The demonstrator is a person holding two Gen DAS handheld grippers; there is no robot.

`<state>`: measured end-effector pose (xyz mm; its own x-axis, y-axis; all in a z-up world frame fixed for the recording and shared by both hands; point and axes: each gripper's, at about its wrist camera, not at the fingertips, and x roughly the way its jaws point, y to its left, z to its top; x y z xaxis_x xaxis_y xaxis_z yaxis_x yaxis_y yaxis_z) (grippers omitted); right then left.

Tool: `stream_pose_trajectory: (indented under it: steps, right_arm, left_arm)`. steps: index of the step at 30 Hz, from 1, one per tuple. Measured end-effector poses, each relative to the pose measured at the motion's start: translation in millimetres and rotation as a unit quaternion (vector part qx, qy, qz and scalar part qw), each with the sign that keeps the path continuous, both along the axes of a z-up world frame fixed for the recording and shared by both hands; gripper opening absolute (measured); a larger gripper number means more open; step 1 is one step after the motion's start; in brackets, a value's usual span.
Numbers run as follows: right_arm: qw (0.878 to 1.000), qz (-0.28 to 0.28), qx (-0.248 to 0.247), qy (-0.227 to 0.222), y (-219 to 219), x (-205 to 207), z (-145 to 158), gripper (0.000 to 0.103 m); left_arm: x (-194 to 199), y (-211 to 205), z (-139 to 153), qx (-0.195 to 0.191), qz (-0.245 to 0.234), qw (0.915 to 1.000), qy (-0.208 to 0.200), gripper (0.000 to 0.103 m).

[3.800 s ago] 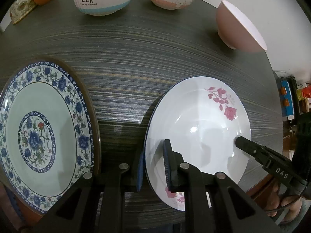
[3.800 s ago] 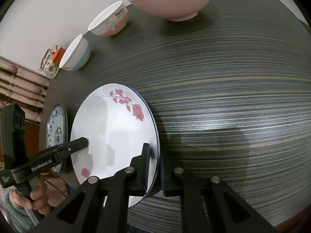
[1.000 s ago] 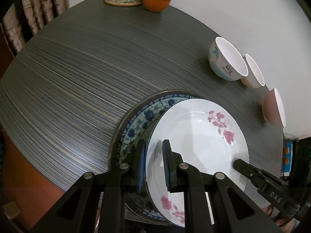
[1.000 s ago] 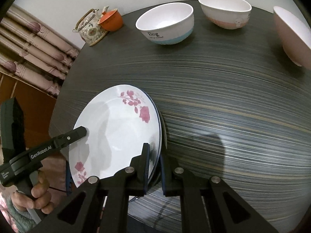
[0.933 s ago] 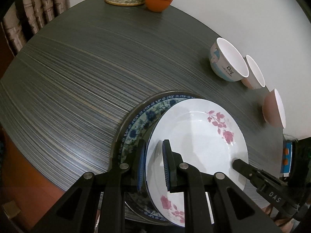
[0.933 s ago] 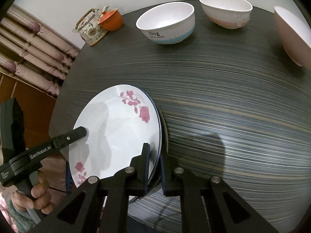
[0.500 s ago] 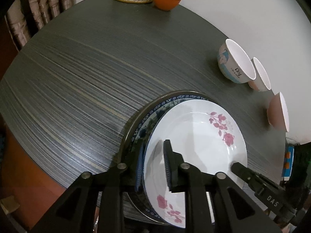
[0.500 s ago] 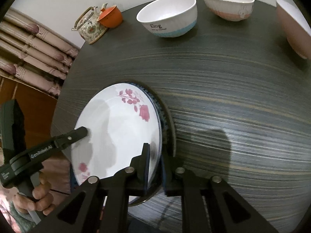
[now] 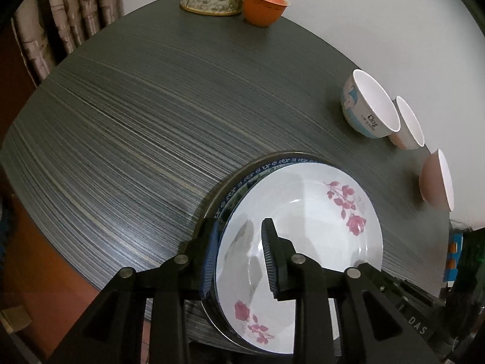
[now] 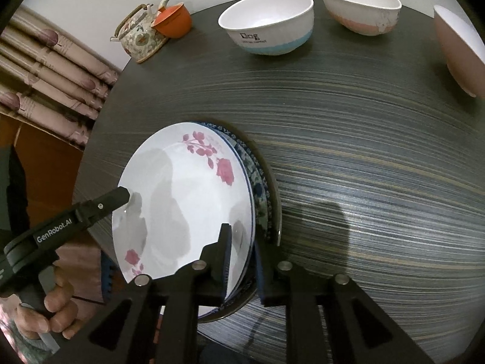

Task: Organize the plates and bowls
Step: 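Open both tools and withdraw them from the plate stack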

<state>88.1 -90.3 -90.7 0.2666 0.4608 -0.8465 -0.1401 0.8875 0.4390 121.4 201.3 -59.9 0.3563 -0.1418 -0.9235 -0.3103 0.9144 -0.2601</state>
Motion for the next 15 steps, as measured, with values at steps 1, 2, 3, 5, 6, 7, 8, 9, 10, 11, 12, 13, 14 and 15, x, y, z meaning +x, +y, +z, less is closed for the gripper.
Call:
stream_pose_trajectory:
  steps: [1,2,3,5,6,7,8,9,10,11,12,13,14,15]
  right_arm:
    - [1.000,0.001,-0.002,-0.001,1.5,-0.3,0.6,0.020]
    - [1.000,0.001,-0.003,-0.001,2.2,0.3,0.6,0.022]
    - [1.000,0.002,-0.005,-0.001,3.5,0.5,1.1,0.023]
    - [1.000,0.003,-0.008,0.000,6.2,0.2,2.2,0.027]
    - [1.000,0.003,-0.010,0.000,6.9,0.0,2.6,0.027]
    - [1.000,0.003,-0.012,0.000,8.1,-0.2,3.1,0.029]
    - [1.000,0.003,-0.015,-0.001,9.6,-0.3,3.9,0.030]
    - [1.000,0.002,-0.017,0.000,10.8,-0.1,4.1,0.030]
    - [1.000,0.002,-0.019,0.000,13.9,0.9,4.3,0.030]
    - [1.000,0.003,-0.023,0.001,15.1,1.2,4.6,0.030]
    - [1.000,0.002,-0.024,0.002,15.0,1.6,4.8,0.030]
    - [1.000,0.000,-0.025,0.004,14.7,2.1,5.2,0.030]
    - [1.000,-0.001,-0.026,0.005,13.4,0.9,5.4,0.030]
    - [1.000,-0.002,-0.026,0.006,13.5,0.6,5.5,0.030]
  left_arm:
    - [-0.1,0.3,0.1,0.000,0.001,1.0000,-0.001,0.027]
    - [0.1,0.1,0.2,0.000,0.000,1.0000,-0.001,0.027]
    - [0.2,0.0,0.2,0.002,0.001,1.0000,-0.002,0.027]
    - [0.7,-1.4,-0.2,0.003,0.000,1.0000,-0.003,0.030]
    - [1.9,-3.6,-0.5,0.005,-0.001,1.0000,-0.004,0.034]
    - [1.8,-4.7,-0.4,0.009,-0.002,0.9999,-0.005,0.035]
    - [1.8,-6.0,0.3,0.016,-0.003,0.9998,-0.007,0.037]
    - [1.8,-8.6,1.7,0.023,-0.005,0.9997,-0.010,0.039]
    - [2.4,-9.9,2.3,0.027,-0.007,0.9995,-0.012,0.041]
    - [2.8,-12.0,3.2,0.029,-0.010,0.9994,-0.015,0.042]
    - [3.1,-13.1,4.0,0.030,-0.012,0.9993,-0.018,0.043]
    - [3.5,-14.0,4.6,0.032,-0.014,0.9992,-0.020,0.044]
    - [3.9,-15.0,4.8,0.035,-0.014,0.9991,-0.021,0.046]
    - [3.8,-16.2,5.1,0.039,-0.016,0.9988,-0.023,0.046]
